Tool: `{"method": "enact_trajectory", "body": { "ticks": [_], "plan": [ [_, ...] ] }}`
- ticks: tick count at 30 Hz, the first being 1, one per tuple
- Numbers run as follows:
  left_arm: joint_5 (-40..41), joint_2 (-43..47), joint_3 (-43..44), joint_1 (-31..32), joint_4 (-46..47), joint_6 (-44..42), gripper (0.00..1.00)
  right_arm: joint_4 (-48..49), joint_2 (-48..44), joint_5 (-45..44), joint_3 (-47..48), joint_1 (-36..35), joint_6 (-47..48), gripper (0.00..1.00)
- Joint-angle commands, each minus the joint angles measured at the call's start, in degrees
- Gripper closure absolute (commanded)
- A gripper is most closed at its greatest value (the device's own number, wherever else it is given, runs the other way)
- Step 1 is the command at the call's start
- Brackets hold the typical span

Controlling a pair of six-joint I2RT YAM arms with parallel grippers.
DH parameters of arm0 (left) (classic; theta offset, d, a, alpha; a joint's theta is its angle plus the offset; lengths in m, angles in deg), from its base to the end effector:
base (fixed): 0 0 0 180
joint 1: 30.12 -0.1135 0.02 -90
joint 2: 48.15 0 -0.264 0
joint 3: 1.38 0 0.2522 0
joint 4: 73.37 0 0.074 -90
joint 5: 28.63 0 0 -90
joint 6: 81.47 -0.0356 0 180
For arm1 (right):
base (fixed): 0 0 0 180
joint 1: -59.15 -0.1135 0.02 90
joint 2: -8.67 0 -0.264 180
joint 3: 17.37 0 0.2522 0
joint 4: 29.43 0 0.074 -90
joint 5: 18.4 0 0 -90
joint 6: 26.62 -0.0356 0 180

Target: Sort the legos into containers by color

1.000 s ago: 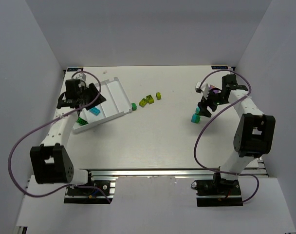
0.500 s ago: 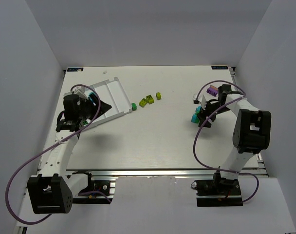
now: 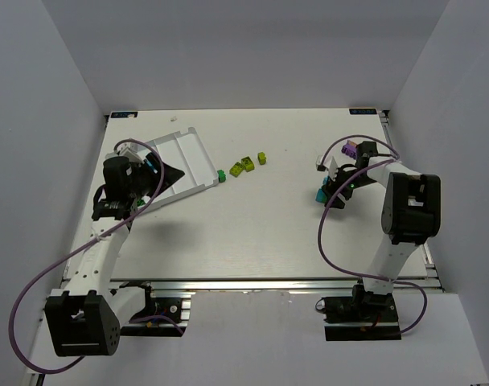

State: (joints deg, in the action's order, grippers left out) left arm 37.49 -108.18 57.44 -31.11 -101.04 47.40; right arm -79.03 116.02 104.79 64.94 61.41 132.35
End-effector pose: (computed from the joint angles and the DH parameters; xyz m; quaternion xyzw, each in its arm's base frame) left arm 0.2338 -0.0104 0.2854 -0.1883 0.8279 -0.3300 0.4127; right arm 0.3552 0.0055 0.1587 -0.5541 0.7723 0.1555 0.2689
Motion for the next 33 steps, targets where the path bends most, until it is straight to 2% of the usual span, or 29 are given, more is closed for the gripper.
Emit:
{"method": "enact_trajectory", "body": {
  "ticks": [1,8,11,12,17,20,26,33],
  "plan": [
    [-1.5,1.6,-0.8,0.0,2.1,1.2,0.33,2.7,1.0,1.6,1.6,-0.8,-0.1,0.22],
    [-2.3,0.7,-1.4,3.0,4.2,3.1,0.33,2.6,2.5,2.0,2.9,-1.6,0.2,0.3],
    [-2.5,-0.3,-1.7,4.2,5.6,4.4,0.34,1.2,3.4,2.2,3.9,-1.6,0.4,0.41],
    [-2.4,-0.4,-1.9,4.6,6.2,5.3,0.33,0.6,3.6,2.3,4.0,-1.6,0.9,0.51],
    [-1.3,-3.2,-3.0,9.8,12.0,9.0,0.33,-2.5,2.3,2.8,3.6,-1.6,3.4,0.64],
    [0.7,-6.7,-3.0,15.0,15.7,10.8,0.33,-4.2,0.1,4.3,2.6,-1.6,5.0,0.68],
    [0.9,-16.0,-0.8,24.1,24.6,14.9,0.33,-11.8,-5.5,13.3,3.2,-2.2,7.1,0.73],
    [-5.1,-29.9,6.0,31.8,35.9,20.2,0.33,-12.3,-15.5,20.9,0.4,-10.7,7.7,0.74]
  ]
}}
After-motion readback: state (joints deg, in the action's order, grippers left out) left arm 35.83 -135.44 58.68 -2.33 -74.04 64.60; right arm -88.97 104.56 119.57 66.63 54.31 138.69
